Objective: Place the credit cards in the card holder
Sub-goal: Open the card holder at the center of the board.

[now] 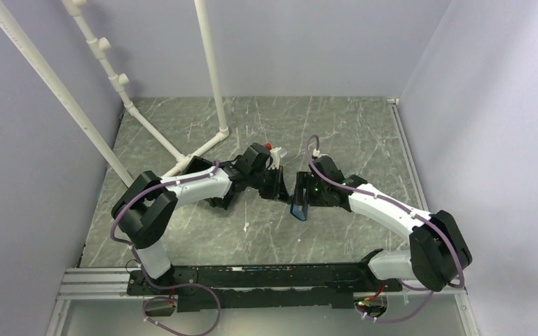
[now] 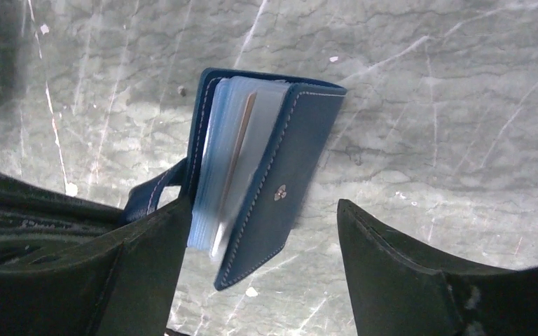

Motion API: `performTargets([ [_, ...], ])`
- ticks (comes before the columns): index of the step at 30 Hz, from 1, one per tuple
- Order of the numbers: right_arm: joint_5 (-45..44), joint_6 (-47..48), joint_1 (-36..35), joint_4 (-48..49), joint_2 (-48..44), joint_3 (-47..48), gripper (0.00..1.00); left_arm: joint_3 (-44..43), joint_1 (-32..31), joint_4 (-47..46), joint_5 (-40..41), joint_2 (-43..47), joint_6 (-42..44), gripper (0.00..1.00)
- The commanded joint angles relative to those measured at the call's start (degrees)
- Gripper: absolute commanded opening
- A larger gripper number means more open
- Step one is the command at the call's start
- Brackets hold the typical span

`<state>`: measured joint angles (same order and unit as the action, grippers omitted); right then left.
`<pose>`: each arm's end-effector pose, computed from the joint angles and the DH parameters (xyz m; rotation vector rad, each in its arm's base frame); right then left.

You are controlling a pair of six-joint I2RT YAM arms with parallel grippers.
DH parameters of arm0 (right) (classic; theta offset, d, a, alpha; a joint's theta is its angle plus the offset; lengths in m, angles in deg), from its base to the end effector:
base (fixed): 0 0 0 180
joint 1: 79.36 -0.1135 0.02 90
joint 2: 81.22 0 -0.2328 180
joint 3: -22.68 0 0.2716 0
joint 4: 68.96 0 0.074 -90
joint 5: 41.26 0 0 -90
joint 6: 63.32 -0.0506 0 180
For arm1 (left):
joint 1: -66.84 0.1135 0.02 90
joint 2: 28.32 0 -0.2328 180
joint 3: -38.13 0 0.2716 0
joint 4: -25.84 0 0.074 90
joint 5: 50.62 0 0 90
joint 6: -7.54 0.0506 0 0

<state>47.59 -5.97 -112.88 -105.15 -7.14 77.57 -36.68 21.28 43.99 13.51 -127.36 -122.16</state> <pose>0.2369 0.1557 0.1456 -0.0116 2.5932 0.4194 0.2591 -0.2957 0.1514 0.3901 2.5440 -1.1979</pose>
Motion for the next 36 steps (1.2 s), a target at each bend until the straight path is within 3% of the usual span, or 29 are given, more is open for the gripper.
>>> performTargets([
  [1, -2.99, -3.46, -0.06, 0.98, -2.73, 0.18, 0.75, 0.01, -0.02, -2.83, -2.97, 0.97, -0.81, 0.00],
  [10, -2.21, -4.18, 0.03, 1.26, -4.16, -1.48, 0.57, 0.44, 0.12, -3.87, -3.67, 0.91, -1.42, 0.00],
  [18, -1.91, -4.01, 0.04, 1.63, -4.79, -2.27, 0.49, 0.89, 0.12, -3.70, -3.30, 1.55, -1.58, 0.00],
  [28, 0.76, -3.71, -0.03, 2.99, -4.50, -2.83, 0.64, 0.87, 0.12, -3.85, -3.44, 2.22, -1.70, 0.00],
  [36, -4.42, -5.15, 0.00, 0.09, -3.73, -2.95, 0.53, 0.85, 0.15, -2.45, -2.00, 3.25, -1.08, 0.00],
])
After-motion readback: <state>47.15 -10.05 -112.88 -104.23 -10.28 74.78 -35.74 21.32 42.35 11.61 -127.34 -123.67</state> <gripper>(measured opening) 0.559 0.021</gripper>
